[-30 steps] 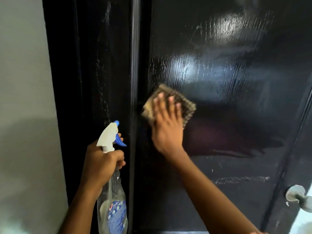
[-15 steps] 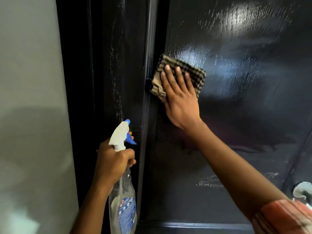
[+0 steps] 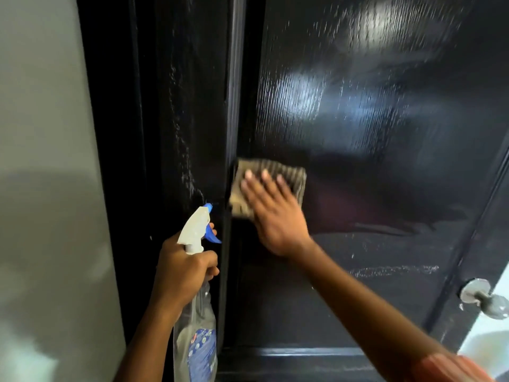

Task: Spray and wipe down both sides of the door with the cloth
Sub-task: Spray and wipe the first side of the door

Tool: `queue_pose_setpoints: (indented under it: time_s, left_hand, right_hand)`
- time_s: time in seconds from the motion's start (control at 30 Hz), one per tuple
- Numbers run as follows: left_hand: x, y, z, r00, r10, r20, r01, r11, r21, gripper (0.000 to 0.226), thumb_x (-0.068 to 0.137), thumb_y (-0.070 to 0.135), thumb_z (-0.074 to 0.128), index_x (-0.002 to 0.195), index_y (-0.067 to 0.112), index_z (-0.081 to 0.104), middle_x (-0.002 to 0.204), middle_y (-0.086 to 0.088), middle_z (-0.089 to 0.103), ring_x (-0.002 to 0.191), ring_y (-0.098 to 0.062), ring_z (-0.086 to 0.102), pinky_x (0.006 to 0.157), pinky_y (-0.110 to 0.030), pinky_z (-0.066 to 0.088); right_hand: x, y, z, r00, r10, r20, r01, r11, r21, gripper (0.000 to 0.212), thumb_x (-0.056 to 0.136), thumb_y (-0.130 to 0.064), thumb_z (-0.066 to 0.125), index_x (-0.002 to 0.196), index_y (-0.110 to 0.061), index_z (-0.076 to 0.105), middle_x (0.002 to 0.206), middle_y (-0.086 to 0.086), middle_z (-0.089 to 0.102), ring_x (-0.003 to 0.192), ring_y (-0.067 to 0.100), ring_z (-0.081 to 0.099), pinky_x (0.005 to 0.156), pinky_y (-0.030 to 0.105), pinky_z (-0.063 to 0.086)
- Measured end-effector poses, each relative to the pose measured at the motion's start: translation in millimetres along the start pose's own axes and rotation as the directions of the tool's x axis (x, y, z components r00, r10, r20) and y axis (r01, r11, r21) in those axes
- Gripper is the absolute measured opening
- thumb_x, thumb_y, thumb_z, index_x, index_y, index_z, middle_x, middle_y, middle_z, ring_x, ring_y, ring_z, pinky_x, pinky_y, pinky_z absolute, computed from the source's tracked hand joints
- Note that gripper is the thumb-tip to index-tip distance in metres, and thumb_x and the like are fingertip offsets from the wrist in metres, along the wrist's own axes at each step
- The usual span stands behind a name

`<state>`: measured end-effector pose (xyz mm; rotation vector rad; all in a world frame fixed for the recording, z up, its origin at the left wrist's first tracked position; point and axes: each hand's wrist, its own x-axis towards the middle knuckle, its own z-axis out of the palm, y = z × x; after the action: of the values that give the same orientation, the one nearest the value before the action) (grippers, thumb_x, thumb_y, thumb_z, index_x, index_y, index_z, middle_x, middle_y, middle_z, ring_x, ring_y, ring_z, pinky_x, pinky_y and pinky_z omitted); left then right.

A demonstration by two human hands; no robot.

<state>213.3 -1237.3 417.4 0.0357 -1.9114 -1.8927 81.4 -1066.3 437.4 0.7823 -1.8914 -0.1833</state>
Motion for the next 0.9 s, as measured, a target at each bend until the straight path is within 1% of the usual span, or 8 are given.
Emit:
queue_pose_setpoints:
  time_s: [0.1, 0.23, 0.3, 0.4, 0.53, 0.67, 0.77, 0.9]
  left_hand:
    - [-4, -4, 3, 1.000, 0.000, -0.014, 0.000, 0.999, 0.032, 0.054, 0.073, -0.014, 0.056, 0.093, 0.035, 0.066, 0.066, -0.009, 0.062, 0.051, -0.018, 0.059, 0.051, -0.024, 0.053]
    - [-5, -7, -1, 0.999, 0.002, -0.040, -0.002, 1.000, -0.003, 0.053, 0.062, -0.002, 0.060, 0.093, 0.041, 0.068, 0.077, -0.004, 0.070, 0.049, -0.018, 0.058, 0.051, -0.028, 0.053]
    - [-6, -7, -4, 0.999, -0.004, -0.040, 0.003, 1.000, -0.008, 0.055, 0.056, 0.005, 0.056, 0.082, 0.051, 0.068, 0.074, 0.003, 0.068, 0.049, -0.019, 0.057, 0.051, -0.030, 0.052]
    - [-10, -12, -6, 1.000, 0.009, -0.029, -0.009, 1.000, 0.013, 0.048, 0.055, 0.006, 0.055, 0.085, 0.040, 0.069, 0.077, -0.011, 0.066, 0.052, -0.021, 0.057, 0.057, -0.036, 0.052]
    - [-16, -23, -8, 0.999, 0.004, -0.032, -0.003, 1.000, 0.031, 0.048, 0.056, 0.005, 0.056, 0.087, 0.039, 0.069, 0.076, -0.016, 0.065, 0.053, -0.022, 0.057, 0.060, -0.038, 0.052]
    - [-23, -32, -11, 1.000, -0.015, -0.026, 0.016, 0.999, 0.039, 0.057, 0.059, 0.004, 0.056, 0.082, 0.055, 0.067, 0.079, -0.010, 0.065, 0.053, -0.021, 0.059, 0.059, -0.037, 0.054]
    - [-25, -41, -10, 1.000, -0.005, -0.021, 0.007, 0.997, 0.076, 0.056, 0.065, -0.003, 0.060, 0.092, 0.046, 0.066, 0.085, -0.017, 0.066, 0.054, -0.021, 0.060, 0.060, -0.038, 0.055]
    - [-27, -51, -5, 1.000, -0.005, -0.014, 0.007, 0.995, 0.103, 0.058, 0.073, -0.013, 0.059, 0.096, 0.040, 0.064, 0.088, -0.017, 0.066, 0.056, -0.022, 0.060, 0.059, -0.035, 0.056]
  right_hand:
    - [63, 25, -27, 0.982, 0.161, -0.102, -0.159, 0.987, 0.031, 0.058, 0.100, -0.035, 0.038, 0.151, -0.010, 0.030, 0.159, 0.009, 0.025, 0.148, 0.031, 0.017, 0.121, 0.045, 0.008]
    - [31, 7, -6, 0.986, 0.142, -0.088, -0.140, 0.990, 0.035, 0.060, 0.099, -0.032, 0.042, 0.152, -0.009, 0.027, 0.160, 0.009, 0.021, 0.149, 0.031, 0.012, 0.121, 0.048, 0.009]
    - [-24, -20, 21, 0.996, 0.085, 0.007, -0.085, 0.995, 0.045, 0.071, 0.089, -0.029, 0.051, 0.153, -0.010, 0.024, 0.160, 0.008, 0.017, 0.149, 0.031, 0.009, 0.121, 0.047, 0.006]
    - [-122, -65, 62, 0.969, -0.085, 0.234, 0.089, 0.996, -0.007, 0.080, 0.080, -0.029, 0.062, 0.152, -0.014, 0.029, 0.159, 0.004, 0.021, 0.149, 0.028, 0.008, 0.122, 0.044, 0.001]
    - [-174, -83, 76, 0.892, -0.197, 0.407, 0.207, 0.978, 0.020, 0.071, 0.082, -0.027, 0.047, 0.150, -0.015, 0.034, 0.158, 0.001, 0.025, 0.146, 0.022, 0.020, 0.121, 0.041, -0.008]
    - [-114, -63, 57, 0.978, -0.050, 0.205, 0.045, 0.999, 0.030, 0.074, 0.080, -0.028, 0.057, 0.150, -0.013, 0.034, 0.157, 0.003, 0.025, 0.146, 0.027, 0.017, 0.121, 0.041, -0.004]
    - [-37, -36, 29, 0.985, 0.170, -0.029, -0.165, 0.979, 0.122, 0.067, 0.089, -0.026, 0.054, 0.149, -0.008, 0.033, 0.157, 0.011, 0.028, 0.146, 0.034, 0.017, 0.120, 0.045, 0.000]
    - [-10, -27, 18, 0.974, 0.207, -0.090, -0.195, 0.973, 0.125, 0.056, 0.099, -0.026, 0.043, 0.150, -0.005, 0.032, 0.157, 0.014, 0.027, 0.146, 0.037, 0.019, 0.121, 0.049, 0.007]
